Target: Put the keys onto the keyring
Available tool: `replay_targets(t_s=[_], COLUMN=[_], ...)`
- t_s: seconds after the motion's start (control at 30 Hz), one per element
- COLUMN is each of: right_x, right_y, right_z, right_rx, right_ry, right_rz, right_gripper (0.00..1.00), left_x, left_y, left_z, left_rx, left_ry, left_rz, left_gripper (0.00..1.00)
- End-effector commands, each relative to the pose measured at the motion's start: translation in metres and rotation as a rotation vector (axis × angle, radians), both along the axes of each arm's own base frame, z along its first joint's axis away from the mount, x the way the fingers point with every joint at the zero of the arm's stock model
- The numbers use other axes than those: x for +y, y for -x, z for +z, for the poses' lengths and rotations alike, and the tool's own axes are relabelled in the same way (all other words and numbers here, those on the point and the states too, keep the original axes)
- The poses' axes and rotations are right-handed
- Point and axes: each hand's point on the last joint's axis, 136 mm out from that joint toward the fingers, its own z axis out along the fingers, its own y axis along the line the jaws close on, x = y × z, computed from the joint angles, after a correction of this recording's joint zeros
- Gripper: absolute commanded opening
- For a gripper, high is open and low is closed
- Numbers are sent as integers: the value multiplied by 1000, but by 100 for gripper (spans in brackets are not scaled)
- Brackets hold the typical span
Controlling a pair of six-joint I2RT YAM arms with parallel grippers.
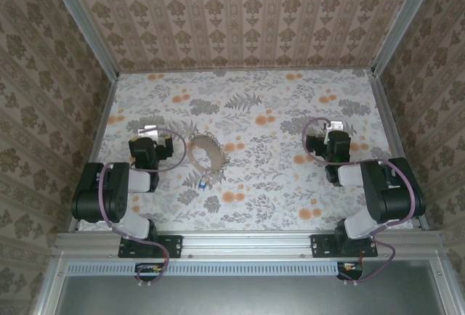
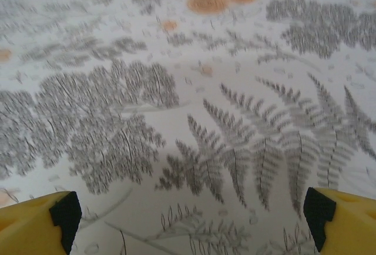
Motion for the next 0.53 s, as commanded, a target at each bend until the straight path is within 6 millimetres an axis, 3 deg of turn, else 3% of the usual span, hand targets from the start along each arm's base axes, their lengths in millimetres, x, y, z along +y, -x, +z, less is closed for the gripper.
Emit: replay_targets(t_s=[0.0,0.5], right_x=[11,14], right_y=[-20,-18], right_z=[35,36], right_rx=[-140,-144], right_ry=[-19,-7], right_rz=[82,89], right_gripper=[100,100], left_x=[0,-1], left_y=[-17,-16], left_z=[21,23], left_rx=[-47,-59], left_ry=[31,8], left_rz=[-45,-27], left_gripper=[100,100])
